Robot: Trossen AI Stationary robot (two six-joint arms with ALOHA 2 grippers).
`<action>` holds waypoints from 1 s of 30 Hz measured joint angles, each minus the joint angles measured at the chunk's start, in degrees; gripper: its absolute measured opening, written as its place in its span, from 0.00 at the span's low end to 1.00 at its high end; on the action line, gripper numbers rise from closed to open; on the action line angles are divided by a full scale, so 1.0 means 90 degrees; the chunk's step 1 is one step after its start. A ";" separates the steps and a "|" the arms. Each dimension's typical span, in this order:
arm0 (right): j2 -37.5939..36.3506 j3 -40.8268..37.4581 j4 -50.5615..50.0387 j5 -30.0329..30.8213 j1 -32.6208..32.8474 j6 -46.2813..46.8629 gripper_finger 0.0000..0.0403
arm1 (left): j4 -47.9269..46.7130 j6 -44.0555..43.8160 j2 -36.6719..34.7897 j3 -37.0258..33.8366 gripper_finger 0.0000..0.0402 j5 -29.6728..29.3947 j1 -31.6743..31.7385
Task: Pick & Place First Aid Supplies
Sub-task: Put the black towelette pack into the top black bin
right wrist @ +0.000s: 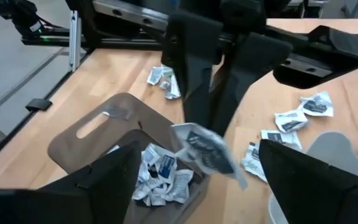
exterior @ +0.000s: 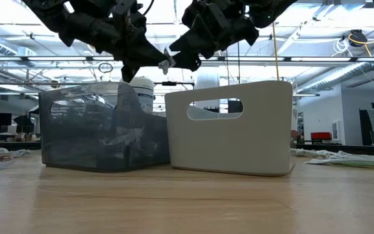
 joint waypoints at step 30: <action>-0.0465 0.0002 -0.1134 0.0183 -0.0337 0.0654 0.00 | -0.0030 -0.1618 0.0000 0.0007 0.32 -0.0099 0.0028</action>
